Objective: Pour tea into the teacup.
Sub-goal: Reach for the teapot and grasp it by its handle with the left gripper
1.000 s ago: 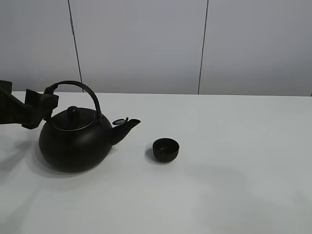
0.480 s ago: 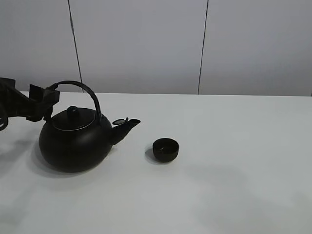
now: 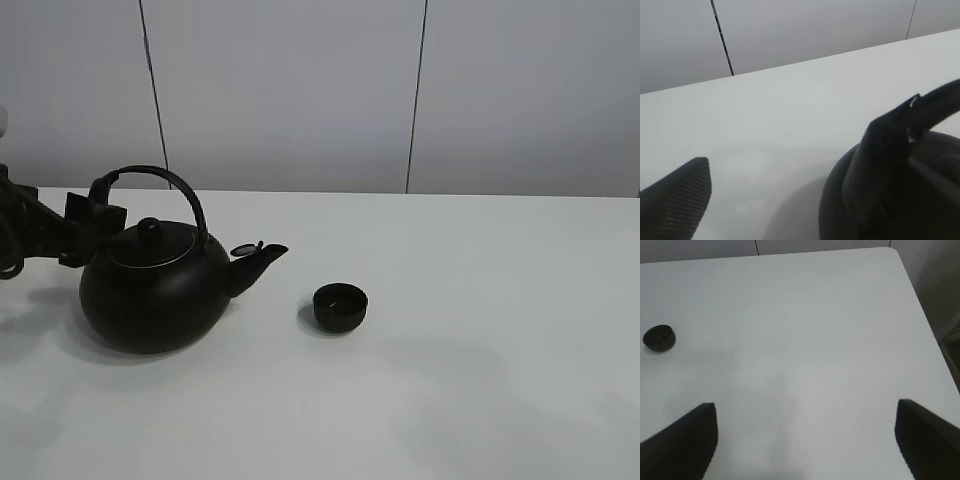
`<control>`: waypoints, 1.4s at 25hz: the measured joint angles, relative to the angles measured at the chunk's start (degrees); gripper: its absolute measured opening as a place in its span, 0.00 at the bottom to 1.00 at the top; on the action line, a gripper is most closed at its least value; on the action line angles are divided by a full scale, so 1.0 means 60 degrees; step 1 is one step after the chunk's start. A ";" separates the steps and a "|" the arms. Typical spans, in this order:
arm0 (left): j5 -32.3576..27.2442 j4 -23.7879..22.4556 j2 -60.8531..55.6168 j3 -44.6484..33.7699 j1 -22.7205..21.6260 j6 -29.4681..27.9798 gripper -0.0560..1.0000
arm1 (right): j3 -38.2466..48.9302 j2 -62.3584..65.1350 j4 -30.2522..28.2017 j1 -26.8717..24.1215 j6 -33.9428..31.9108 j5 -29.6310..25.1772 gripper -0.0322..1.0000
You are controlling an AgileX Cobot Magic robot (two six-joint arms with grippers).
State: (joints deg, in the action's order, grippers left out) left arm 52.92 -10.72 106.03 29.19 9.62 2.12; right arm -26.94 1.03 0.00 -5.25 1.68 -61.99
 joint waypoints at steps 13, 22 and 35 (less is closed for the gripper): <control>0.0572 -0.0045 0.0463 0.0180 -0.0003 -0.0257 0.71 | 0.0000 0.0000 0.0000 0.0000 0.0000 0.0009 0.67; 0.0890 -0.0461 0.0463 0.0180 -0.0003 -0.0265 0.49 | 0.0000 0.0000 0.0000 0.0000 0.0000 0.0009 0.67; 0.1164 -0.1333 0.0517 0.0180 -0.0003 -0.0141 0.17 | 0.0000 0.0000 0.0000 0.0000 0.0000 0.0010 0.67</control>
State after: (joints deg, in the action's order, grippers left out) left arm 59.90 -18.72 109.13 30.26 9.60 1.28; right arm -26.94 1.03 0.00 -5.25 1.68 -61.94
